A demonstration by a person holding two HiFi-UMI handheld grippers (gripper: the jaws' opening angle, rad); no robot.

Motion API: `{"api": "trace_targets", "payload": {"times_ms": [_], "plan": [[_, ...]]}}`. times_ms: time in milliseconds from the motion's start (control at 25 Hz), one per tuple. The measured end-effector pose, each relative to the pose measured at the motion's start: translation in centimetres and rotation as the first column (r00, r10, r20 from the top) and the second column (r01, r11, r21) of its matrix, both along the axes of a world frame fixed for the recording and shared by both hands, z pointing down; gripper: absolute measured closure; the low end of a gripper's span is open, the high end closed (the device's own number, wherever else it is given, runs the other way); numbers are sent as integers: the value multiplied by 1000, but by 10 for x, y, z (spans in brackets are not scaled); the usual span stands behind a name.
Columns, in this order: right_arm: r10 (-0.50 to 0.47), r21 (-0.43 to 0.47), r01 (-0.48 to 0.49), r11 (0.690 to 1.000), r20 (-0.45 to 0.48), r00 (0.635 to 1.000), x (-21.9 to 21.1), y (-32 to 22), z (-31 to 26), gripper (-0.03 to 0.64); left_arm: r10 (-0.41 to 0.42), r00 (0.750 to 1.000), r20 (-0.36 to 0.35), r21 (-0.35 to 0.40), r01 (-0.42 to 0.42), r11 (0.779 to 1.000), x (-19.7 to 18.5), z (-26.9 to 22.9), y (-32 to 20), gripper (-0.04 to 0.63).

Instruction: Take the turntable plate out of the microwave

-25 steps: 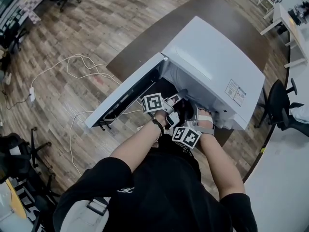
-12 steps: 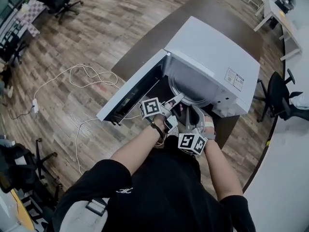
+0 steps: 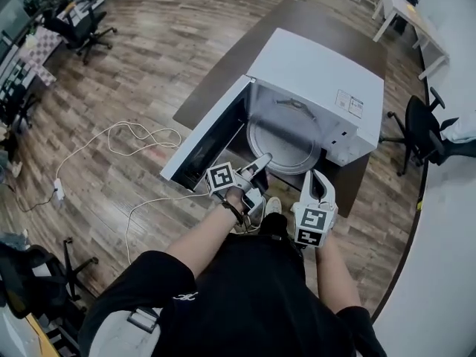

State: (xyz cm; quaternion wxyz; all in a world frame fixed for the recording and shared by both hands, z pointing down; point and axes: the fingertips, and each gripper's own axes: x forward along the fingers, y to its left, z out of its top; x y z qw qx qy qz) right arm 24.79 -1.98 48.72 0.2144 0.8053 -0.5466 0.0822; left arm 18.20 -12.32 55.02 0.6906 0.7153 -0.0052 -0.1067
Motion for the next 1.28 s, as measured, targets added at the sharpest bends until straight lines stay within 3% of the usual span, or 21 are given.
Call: {"api": "trace_targets", "payload": {"times_ms": [480, 840, 1280], "plan": [[194, 79, -208, 975, 159, 968, -4, 64, -18, 611, 83, 989, -122, 9, -83, 997, -49, -57, 53, 526], [213, 94, -228, 969, 149, 966, -6, 74, -22, 612, 127, 980, -153, 53, -121, 991, -71, -80, 71, 525], [224, 81, -237, 968, 144, 964, -3, 73, -20, 612, 128, 980, -154, 53, -121, 991, -72, -79, 68, 525]]}}
